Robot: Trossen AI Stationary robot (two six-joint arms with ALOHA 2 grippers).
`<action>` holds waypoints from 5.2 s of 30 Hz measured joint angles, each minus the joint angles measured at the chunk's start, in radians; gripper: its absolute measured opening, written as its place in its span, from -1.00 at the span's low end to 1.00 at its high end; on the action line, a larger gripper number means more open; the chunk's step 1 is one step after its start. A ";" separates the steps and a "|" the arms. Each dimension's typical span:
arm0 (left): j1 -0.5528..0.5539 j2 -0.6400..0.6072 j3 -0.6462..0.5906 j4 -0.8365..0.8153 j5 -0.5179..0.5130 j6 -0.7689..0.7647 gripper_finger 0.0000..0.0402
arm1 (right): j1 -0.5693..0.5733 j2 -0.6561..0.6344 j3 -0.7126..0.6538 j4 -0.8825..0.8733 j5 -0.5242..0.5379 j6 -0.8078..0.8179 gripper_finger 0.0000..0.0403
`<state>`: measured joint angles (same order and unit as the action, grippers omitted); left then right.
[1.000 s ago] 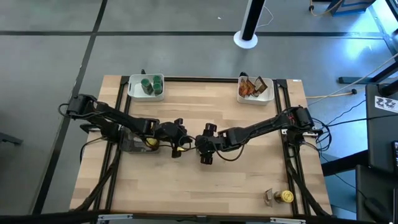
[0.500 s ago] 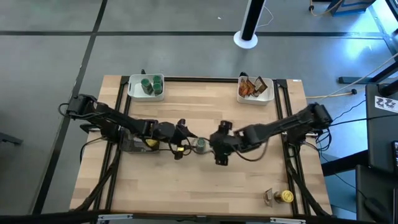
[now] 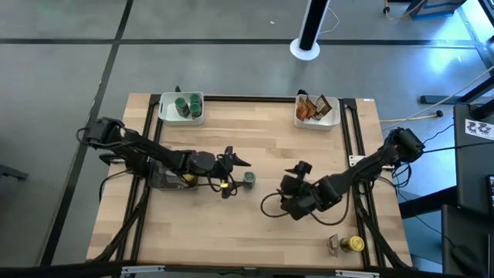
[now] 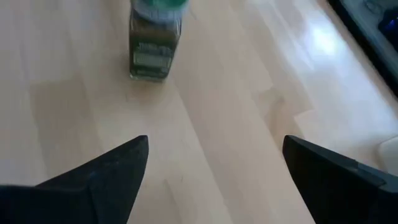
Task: Sort spices by type
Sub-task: Put the green seasoning bottle into the top left white bin
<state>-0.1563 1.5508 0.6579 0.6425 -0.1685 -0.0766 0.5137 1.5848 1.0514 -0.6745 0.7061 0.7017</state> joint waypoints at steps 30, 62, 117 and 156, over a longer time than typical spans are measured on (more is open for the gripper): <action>0.048 0.240 0.000 0.184 0.088 0.006 0.29 | -0.003 0.002 -0.130 0.228 0.046 -0.002 0.84; 0.052 -0.134 -0.001 -0.142 -0.208 -0.002 -0.05 | -0.125 0.003 -0.130 0.277 0.073 -0.219 0.84; 0.680 -0.546 -0.336 -0.343 -0.782 -0.202 -0.04 | -0.553 0.003 -0.130 0.594 -0.071 -0.441 0.84; 0.749 -0.396 -0.398 -0.217 -0.668 -0.222 0.01 | -0.553 0.003 -0.130 0.603 -0.071 -0.441 0.84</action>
<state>0.5922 1.1553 0.2600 0.4256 -0.8364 -0.2990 -0.0391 1.5883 0.9215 -0.0711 0.6350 0.2604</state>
